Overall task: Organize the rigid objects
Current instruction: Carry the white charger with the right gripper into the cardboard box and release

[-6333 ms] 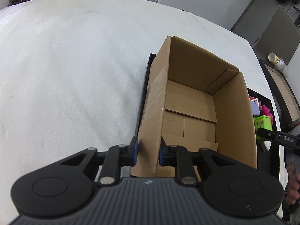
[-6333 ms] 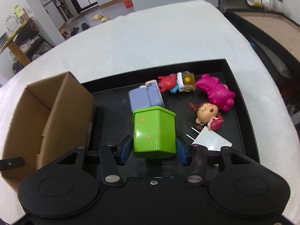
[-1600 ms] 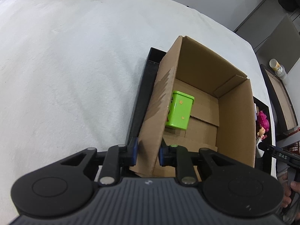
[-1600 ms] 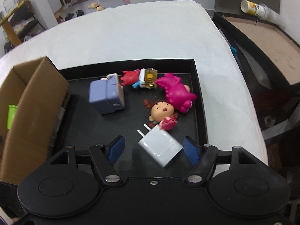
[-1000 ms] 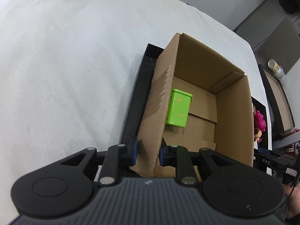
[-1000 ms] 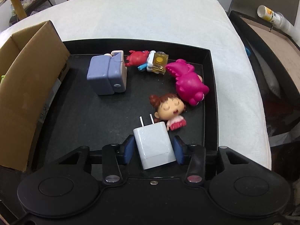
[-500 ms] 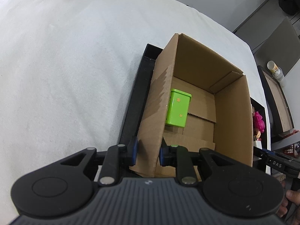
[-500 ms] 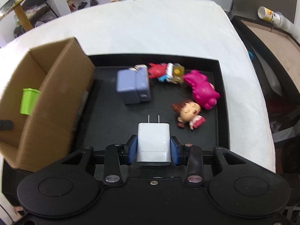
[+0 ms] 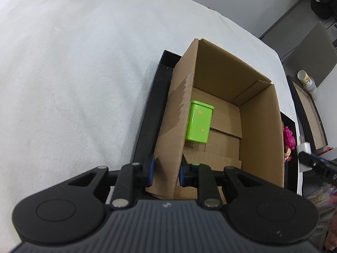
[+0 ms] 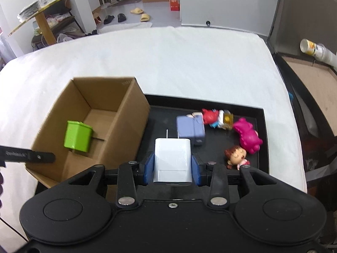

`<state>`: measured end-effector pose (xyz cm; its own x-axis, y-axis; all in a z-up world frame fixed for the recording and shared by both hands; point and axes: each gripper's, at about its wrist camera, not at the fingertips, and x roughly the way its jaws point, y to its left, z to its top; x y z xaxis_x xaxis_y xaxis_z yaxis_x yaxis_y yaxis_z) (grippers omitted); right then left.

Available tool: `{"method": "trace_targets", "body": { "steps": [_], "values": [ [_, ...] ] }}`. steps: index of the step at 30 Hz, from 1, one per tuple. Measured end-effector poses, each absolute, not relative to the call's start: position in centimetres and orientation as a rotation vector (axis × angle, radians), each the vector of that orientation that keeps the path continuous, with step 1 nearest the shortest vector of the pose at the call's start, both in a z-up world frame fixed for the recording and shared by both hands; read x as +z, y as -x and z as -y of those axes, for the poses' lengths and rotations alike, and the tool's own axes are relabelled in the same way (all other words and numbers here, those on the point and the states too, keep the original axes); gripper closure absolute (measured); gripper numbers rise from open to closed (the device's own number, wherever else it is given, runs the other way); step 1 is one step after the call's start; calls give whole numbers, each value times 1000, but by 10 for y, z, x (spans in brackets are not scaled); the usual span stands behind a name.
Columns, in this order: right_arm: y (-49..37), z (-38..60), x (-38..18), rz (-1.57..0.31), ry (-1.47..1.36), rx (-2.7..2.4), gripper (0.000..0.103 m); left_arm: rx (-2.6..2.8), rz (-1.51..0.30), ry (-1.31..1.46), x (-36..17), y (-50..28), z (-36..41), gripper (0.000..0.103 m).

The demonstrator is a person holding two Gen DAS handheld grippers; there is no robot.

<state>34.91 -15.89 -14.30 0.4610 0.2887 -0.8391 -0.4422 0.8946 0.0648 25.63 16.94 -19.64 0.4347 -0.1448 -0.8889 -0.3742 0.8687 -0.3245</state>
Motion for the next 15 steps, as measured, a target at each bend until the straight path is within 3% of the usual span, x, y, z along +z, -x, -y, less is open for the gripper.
{"method": "trace_targets", "body": {
  "steps": [15],
  "values": [
    [-345, 118, -114, -942, 164, 516, 66, 141, -1118, 507, -195, -255, -166, 82]
  ]
}}
